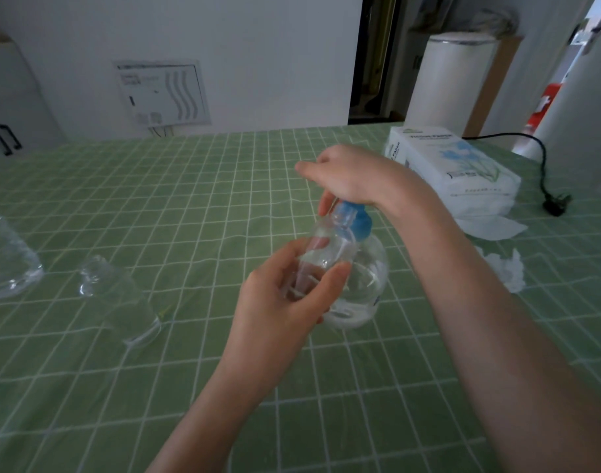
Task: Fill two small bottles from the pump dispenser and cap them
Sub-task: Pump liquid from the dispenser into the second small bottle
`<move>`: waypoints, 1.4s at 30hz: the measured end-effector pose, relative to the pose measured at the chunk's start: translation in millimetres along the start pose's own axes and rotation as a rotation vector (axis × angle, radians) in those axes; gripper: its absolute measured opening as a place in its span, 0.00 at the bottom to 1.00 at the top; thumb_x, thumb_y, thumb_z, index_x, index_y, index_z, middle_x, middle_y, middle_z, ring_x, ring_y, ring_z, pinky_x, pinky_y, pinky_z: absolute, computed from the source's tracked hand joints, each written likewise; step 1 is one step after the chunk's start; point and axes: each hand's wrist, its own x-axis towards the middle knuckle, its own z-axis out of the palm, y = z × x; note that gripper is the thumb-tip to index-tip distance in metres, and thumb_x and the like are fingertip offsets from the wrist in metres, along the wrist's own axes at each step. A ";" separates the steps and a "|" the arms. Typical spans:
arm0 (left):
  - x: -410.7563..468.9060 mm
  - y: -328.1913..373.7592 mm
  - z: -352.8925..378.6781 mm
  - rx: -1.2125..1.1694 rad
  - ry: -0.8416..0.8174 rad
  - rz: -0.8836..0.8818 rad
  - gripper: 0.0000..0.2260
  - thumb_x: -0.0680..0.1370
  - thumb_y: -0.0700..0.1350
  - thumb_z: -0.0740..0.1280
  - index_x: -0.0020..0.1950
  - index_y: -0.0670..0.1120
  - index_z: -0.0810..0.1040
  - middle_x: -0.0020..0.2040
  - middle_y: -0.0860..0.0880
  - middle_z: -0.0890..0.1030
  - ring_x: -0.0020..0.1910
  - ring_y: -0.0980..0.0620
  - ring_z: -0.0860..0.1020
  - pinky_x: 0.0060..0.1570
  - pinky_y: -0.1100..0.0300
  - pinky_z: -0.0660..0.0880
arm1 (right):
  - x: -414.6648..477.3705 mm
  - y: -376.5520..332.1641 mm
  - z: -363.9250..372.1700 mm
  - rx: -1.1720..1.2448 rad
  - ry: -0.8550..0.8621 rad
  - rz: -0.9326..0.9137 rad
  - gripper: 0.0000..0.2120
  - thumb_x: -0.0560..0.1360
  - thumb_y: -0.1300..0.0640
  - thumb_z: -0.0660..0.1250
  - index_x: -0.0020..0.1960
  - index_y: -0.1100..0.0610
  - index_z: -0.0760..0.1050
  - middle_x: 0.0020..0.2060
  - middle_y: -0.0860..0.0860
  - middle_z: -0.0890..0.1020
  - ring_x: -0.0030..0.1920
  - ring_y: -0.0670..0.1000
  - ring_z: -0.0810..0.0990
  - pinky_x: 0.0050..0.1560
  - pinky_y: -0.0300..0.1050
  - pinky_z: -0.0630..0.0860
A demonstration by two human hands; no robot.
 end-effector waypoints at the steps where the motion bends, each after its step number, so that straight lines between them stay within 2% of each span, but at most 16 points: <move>1: 0.2 0.2 0.0 -0.002 -0.001 0.006 0.10 0.67 0.55 0.68 0.48 0.58 0.79 0.31 0.57 0.81 0.27 0.62 0.77 0.26 0.71 0.70 | 0.2 -0.2 -0.9 0.003 0.003 0.000 0.23 0.80 0.45 0.55 0.62 0.62 0.73 0.47 0.58 0.84 0.47 0.54 0.81 0.39 0.43 0.67; 5: 0.2 0.1 0.0 -0.007 -0.009 0.016 0.10 0.67 0.54 0.68 0.48 0.57 0.78 0.31 0.58 0.81 0.27 0.63 0.77 0.26 0.72 0.71 | 1.9 1.1 0.0 0.002 -0.034 0.026 0.23 0.80 0.45 0.55 0.62 0.61 0.73 0.49 0.57 0.84 0.50 0.54 0.80 0.42 0.46 0.68; 9: -0.6 -0.2 -0.3 -0.003 -0.015 0.016 0.10 0.67 0.55 0.68 0.47 0.58 0.78 0.31 0.58 0.82 0.27 0.63 0.77 0.26 0.72 0.71 | 3.5 3.1 0.7 0.013 -0.061 0.039 0.22 0.80 0.47 0.55 0.65 0.60 0.72 0.56 0.57 0.80 0.54 0.55 0.77 0.48 0.46 0.66; 13: -1.6 -2.0 -0.5 0.010 -0.003 -0.007 0.10 0.66 0.57 0.68 0.45 0.60 0.79 0.30 0.58 0.81 0.26 0.63 0.76 0.25 0.72 0.69 | 4.5 4.4 6.3 -0.011 -0.082 0.051 0.23 0.80 0.48 0.56 0.69 0.60 0.69 0.64 0.59 0.76 0.62 0.58 0.74 0.56 0.48 0.67; 16: -1.7 -3.0 -0.1 0.014 0.002 -0.016 0.09 0.65 0.57 0.68 0.45 0.59 0.79 0.30 0.57 0.81 0.25 0.63 0.76 0.25 0.72 0.69 | 3.1 5.1 8.4 -0.011 -0.078 0.058 0.22 0.80 0.48 0.56 0.68 0.60 0.70 0.63 0.59 0.76 0.61 0.58 0.75 0.57 0.49 0.68; 24: -0.8 0.7 1.5 -0.022 0.002 0.006 0.10 0.66 0.54 0.68 0.46 0.58 0.78 0.30 0.58 0.81 0.25 0.64 0.77 0.25 0.73 0.70 | 1.0 -0.6 0.2 -0.048 -0.037 0.008 0.20 0.80 0.49 0.57 0.63 0.61 0.73 0.50 0.57 0.83 0.52 0.55 0.80 0.44 0.47 0.68; 27: -0.1 1.0 0.8 -0.012 0.001 0.019 0.10 0.66 0.55 0.68 0.46 0.58 0.79 0.31 0.58 0.82 0.27 0.63 0.77 0.26 0.72 0.71 | 1.6 -1.2 -1.7 -0.028 -0.039 0.014 0.19 0.79 0.49 0.57 0.60 0.61 0.75 0.49 0.58 0.84 0.51 0.54 0.81 0.39 0.43 0.67; 29: 0.1 0.2 0.0 -0.010 0.000 0.014 0.10 0.67 0.55 0.68 0.46 0.59 0.79 0.31 0.58 0.82 0.27 0.63 0.77 0.26 0.72 0.71 | 2.8 -1.3 -0.5 -0.025 -0.048 0.023 0.18 0.78 0.50 0.58 0.59 0.62 0.75 0.49 0.58 0.84 0.48 0.54 0.81 0.41 0.44 0.68; 33: -0.1 -0.6 0.6 -0.007 -0.001 0.001 0.10 0.66 0.57 0.68 0.46 0.59 0.79 0.32 0.57 0.82 0.27 0.62 0.77 0.26 0.70 0.71 | 3.0 0.8 0.8 -0.031 -0.049 0.038 0.19 0.79 0.49 0.58 0.62 0.61 0.73 0.51 0.57 0.83 0.50 0.55 0.80 0.43 0.46 0.69; 36: -1.1 -1.0 -0.2 0.001 -0.004 -0.017 0.11 0.66 0.57 0.68 0.46 0.57 0.79 0.32 0.57 0.82 0.27 0.63 0.77 0.25 0.72 0.70 | 2.8 3.3 6.0 -0.029 -0.066 0.054 0.20 0.79 0.50 0.57 0.64 0.61 0.71 0.55 0.58 0.81 0.54 0.56 0.78 0.49 0.47 0.69; 42: -1.5 -2.2 -0.8 0.014 0.001 -0.030 0.11 0.65 0.58 0.68 0.46 0.59 0.78 0.33 0.56 0.83 0.27 0.63 0.77 0.26 0.71 0.71 | 1.9 4.9 8.6 -0.016 -0.061 0.052 0.20 0.79 0.48 0.57 0.64 0.60 0.71 0.52 0.57 0.81 0.50 0.55 0.78 0.46 0.47 0.66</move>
